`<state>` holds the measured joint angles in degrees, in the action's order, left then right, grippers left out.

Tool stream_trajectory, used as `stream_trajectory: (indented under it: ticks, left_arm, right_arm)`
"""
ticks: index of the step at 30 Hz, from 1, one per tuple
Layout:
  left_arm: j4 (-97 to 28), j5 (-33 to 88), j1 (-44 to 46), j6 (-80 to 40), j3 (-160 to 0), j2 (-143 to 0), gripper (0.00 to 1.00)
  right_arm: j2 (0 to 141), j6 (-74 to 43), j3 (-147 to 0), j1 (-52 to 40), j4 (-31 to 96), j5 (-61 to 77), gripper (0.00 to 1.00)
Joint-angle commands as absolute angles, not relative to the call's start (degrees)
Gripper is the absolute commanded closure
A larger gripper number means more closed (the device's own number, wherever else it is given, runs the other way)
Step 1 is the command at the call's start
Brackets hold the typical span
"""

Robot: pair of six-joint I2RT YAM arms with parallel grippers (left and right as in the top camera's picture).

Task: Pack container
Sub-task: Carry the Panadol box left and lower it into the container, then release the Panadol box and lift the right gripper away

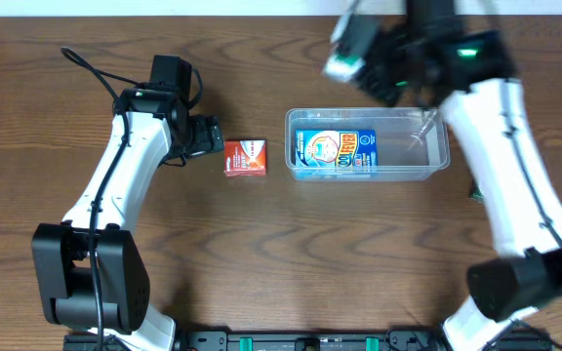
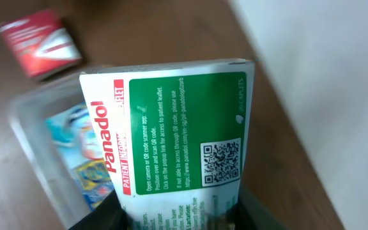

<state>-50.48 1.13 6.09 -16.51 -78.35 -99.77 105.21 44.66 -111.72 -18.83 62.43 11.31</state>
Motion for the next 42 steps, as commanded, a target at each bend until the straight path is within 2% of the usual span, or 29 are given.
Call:
stream_trajectory:
  ticks: [1, 10, 20, 22, 27, 30, 35, 42]
  left_arm:
    - [-50.5, 0.6, 5.8, -16.2, -78.0, -100.0, 0.02]
    - [-50.5, 0.6, 5.8, -15.0, -78.0, -100.0, 0.02]
    - [-50.5, 0.6, 5.8, -15.0, -78.0, -100.0, 0.02]
    - [-50.5, 0.6, 5.8, -15.1, -78.0, -100.0, 0.02]
    - [-50.5, 0.6, 5.8, -15.1, -78.0, -100.0, 0.02]
    - [-50.5, 0.6, 5.8, -15.0, -78.0, -100.0, 0.02]
    - [-50.5, 0.6, 5.8, -13.7, -78.0, -100.0, 0.02]
    - [-51.2, 0.6, 5.8, -13.6, -78.0, -100.0, 0.02]
  right_arm:
    - [109.3, 49.0, -111.2, -22.9, 64.4, 7.6, 0.66]
    - [118.9, 49.8, -111.2, -27.9, 68.5, -1.8, 0.66]
    - [124.9, 49.8, -110.5, -27.4, 69.1, -1.0, 0.64]
    - [125.6, 49.8, -110.5, -27.4, 68.3, -0.5, 0.56]
    - [125.7, 49.8, -110.5, -27.4, 67.3, 0.1, 0.27]
    - [125.7, 49.1, -110.5, -27.4, 67.0, 0.7, 0.15]
    - [123.0, 44.2, -110.7, -27.0, 66.4, -0.1, 0.11]
    - [110.5, 23.4, -111.2, -21.5, 69.5, -11.6, 0.09]
